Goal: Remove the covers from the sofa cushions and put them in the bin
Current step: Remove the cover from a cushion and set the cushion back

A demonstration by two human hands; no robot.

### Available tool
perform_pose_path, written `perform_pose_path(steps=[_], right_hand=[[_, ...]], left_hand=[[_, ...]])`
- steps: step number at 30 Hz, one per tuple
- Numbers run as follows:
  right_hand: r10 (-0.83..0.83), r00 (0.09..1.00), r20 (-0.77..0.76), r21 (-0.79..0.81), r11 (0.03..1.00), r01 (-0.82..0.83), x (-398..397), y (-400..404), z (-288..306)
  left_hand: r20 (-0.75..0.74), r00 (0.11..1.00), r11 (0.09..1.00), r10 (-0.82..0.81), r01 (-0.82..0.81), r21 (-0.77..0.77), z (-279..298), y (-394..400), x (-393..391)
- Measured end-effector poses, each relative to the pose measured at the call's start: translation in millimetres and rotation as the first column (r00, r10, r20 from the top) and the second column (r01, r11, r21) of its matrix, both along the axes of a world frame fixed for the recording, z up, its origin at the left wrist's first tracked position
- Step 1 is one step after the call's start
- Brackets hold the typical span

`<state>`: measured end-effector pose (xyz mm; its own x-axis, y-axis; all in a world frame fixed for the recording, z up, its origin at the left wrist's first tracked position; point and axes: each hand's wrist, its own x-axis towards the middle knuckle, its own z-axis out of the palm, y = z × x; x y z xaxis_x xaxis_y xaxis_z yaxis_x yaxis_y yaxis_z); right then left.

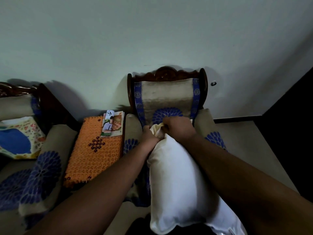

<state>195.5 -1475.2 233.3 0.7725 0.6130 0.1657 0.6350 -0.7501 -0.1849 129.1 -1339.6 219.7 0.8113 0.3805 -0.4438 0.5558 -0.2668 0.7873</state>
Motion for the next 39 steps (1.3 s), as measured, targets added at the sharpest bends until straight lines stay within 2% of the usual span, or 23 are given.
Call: perform_pose_path(steps=[4, 6, 8, 9, 11, 12, 13, 15, 19, 21, 22, 23, 24, 27, 28, 29, 30, 31, 33, 35, 37, 39], right_hand=[[0.206, 0.978, -0.021, 0.106, 0.973, -0.203, -13, 1, 0], [0.224, 0.974, -0.02, 0.2, 0.956, -0.215, -22, -6, -5], [0.206, 0.977, -0.051, 0.213, 0.958, -0.191, -27, -11, -6], [0.211, 0.976, -0.06, 0.177, 0.964, -0.198, -28, -13, -6], [0.22, 0.975, -0.036, 0.097, 0.972, -0.216, -29, -17, -5], [0.223, 0.975, -0.008, 0.069, 0.973, -0.222, -29, -20, -7], [0.222, 0.975, 0.023, 0.047, 0.974, -0.223, -29, -24, -9], [0.198, 0.979, 0.054, 0.035, 0.979, -0.2, -30, -35, -17], [0.132, 0.991, -0.034, 0.1, 0.987, -0.128, -32, -52, -28], [0.098, 0.989, -0.11, 0.095, 0.992, -0.088, -28, -60, -32], [0.073, 0.986, -0.151, 0.08, 0.995, -0.062, -27, -65, -35], [0.038, 0.981, -0.192, 0.06, 0.998, -0.027, -26, -71, -40], [-0.006, 0.969, -0.247, 0.042, 0.999, 0.017, -26, -77, -46], [-0.12, 0.901, -0.416, 0.016, 0.99, 0.139, -39, -92, -69], [-0.145, 0.886, -0.441, 0.012, 0.986, 0.167, -46, -95, -76], [-0.177, 0.875, -0.45, 0.004, 0.98, 0.2, -53, -96, -83], [-0.227, 0.863, -0.451, -0.02, 0.969, 0.245, -56, -95, -88], [-0.292, 0.841, -0.456, -0.053, 0.952, 0.302, -58, -93, -92], [-0.409, 0.771, -0.488, -0.115, 0.906, 0.408, -55, -84, -97], [-0.427, 0.736, -0.526, -0.136, 0.896, 0.422, -55, -77, -103], [-0.422, 0.741, -0.522, -0.137, 0.899, 0.416, -52, -73, -107], [-0.395, 0.779, -0.487, -0.121, 0.914, 0.387, -45, -70, -104]], left_hand=[[0.085, 0.996, 0.988, 0.034, -0.046, 0.146, 0, 3, -2], [0.111, 0.993, 0.958, 0.026, -0.057, 0.281, 1, 6, -6], [0.171, 0.984, 0.913, 0.05, -0.114, 0.392, 1, 10, -15], [0.229, 0.973, 0.862, 0.027, -0.139, 0.488, -1, 12, -20], [0.293, 0.941, 0.68, -0.169, -0.104, 0.726, -7, 17, -29], [0.295, 0.92, 0.586, -0.26, -0.092, 0.805, -9, 18, -33], [0.296, 0.902, 0.539, -0.315, -0.086, 0.838, -9, 18, -36], [0.341, 0.867, 0.587, -0.363, -0.071, 0.807, -4, 13, -39], [0.379, 0.865, 0.75, -0.33, -0.003, 0.661, 6, -2, -47], [0.376, 0.866, 0.77, -0.329, 0.015, 0.638, 7, -6, -52], [0.366, 0.864, 0.75, -0.345, 0.019, 0.662, 7, -6, -54], [0.346, 0.86, 0.704, -0.376, 0.022, 0.71, 6, -4, -57], [0.312, 0.851, 0.618, -0.422, 0.019, 0.786, 4, -1, -59], [0.12, 0.819, 0.209, -0.562, 0.001, 0.978, -4, 15, -67], [0.057, 0.81, 0.106, -0.583, 0.007, 0.994, -5, 19, -70], [0.019, 0.806, 0.067, -0.592, 0.025, 0.997, -6, 21, -73], [-0.004, 0.813, 0.086, -0.583, 0.066, 0.994, -6, 22, -72], [-0.018, 0.836, 0.15, -0.548, 0.119, 0.981, -7, 22, -71], [-0.047, 0.911, 0.39, -0.409, 0.221, 0.894, -11, 25, -59], [-0.084, 0.957, 0.633, -0.276, 0.247, 0.734, -18, 29, -47], [-0.102, 0.96, 0.793, -0.262, 0.275, 0.544, -24, 33, -37], [-0.124, 0.97, 0.914, -0.208, 0.238, 0.329, -31, 39, -29]])
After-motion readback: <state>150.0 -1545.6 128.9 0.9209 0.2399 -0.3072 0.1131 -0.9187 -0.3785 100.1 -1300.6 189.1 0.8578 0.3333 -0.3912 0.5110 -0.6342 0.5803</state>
